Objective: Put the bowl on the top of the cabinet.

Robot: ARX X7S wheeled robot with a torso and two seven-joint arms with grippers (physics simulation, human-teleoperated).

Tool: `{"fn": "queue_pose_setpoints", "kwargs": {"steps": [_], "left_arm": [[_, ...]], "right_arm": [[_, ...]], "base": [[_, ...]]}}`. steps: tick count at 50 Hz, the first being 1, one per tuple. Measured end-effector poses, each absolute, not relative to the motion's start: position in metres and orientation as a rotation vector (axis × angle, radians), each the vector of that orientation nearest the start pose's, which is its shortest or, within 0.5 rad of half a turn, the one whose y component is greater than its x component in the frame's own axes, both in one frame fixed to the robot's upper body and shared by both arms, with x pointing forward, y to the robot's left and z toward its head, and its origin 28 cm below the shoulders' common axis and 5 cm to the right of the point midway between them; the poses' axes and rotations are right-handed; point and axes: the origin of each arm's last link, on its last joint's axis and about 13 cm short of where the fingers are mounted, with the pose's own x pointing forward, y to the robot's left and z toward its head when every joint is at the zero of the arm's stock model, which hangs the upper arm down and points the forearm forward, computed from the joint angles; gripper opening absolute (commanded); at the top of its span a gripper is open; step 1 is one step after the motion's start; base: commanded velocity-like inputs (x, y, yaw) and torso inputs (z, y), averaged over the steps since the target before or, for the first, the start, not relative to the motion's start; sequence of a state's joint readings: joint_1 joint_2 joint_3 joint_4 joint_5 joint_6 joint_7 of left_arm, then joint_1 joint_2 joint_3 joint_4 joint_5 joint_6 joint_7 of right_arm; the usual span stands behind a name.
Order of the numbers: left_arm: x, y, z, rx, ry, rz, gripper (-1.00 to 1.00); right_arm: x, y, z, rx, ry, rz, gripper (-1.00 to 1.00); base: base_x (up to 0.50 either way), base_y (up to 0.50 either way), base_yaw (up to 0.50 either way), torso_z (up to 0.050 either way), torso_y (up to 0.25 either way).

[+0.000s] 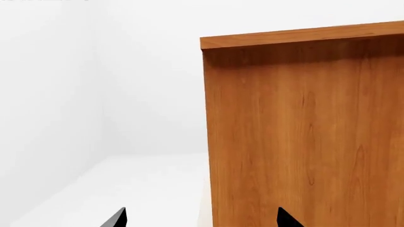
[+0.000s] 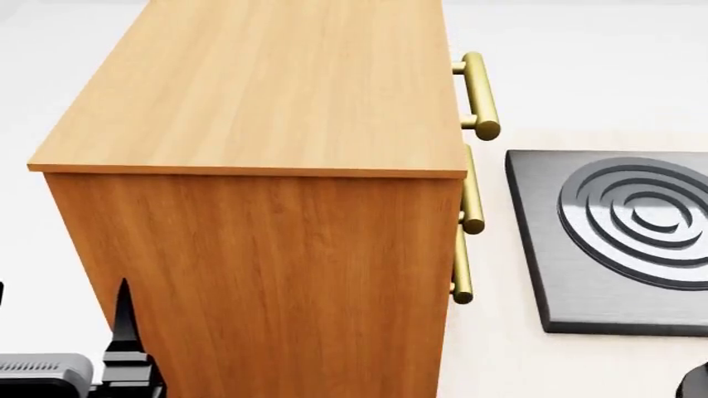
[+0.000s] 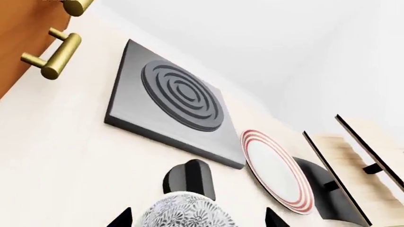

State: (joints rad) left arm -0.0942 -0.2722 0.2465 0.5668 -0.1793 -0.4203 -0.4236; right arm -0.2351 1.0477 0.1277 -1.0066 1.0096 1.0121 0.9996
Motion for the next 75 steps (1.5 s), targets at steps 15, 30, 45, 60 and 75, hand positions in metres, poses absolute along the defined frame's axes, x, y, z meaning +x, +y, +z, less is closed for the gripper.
{"fn": "queue_pose_setpoints", "kwargs": {"steps": [15,30,45,60,75], "left_arm": [[0.206,0.197,0.114,0.075,-0.193,0.079,1.0],[0.207,0.197,0.114,0.077,-0.194,0.079,1.0],[0.206,0.197,0.114,0.078,-0.194,0.08,1.0],[0.206,0.197,0.114,0.076,-0.193,0.079,1.0],[0.206,0.197,0.114,0.075,-0.193,0.081,1.0]], "right_arm": [[0.106,-0.184,0.14,-0.618,0.352,-0.234,1.0],[0.106,-0.185,0.129,-0.623,0.386,-0.22,1.0],[0.108,-0.186,0.12,-0.619,0.411,-0.214,1.0],[0.111,-0.188,0.111,-0.607,0.436,-0.209,1.0],[0.113,-0.19,0.104,-0.6,0.459,-0.204,1.0]], "base": [[0.0,0.0,0.0,0.0,0.0],[0.0,0.0,0.0,0.0,0.0],[0.0,0.0,0.0,0.0,0.0],[0.0,0.0,0.0,0.0,0.0],[0.0,0.0,0.0,0.0,0.0]]}}
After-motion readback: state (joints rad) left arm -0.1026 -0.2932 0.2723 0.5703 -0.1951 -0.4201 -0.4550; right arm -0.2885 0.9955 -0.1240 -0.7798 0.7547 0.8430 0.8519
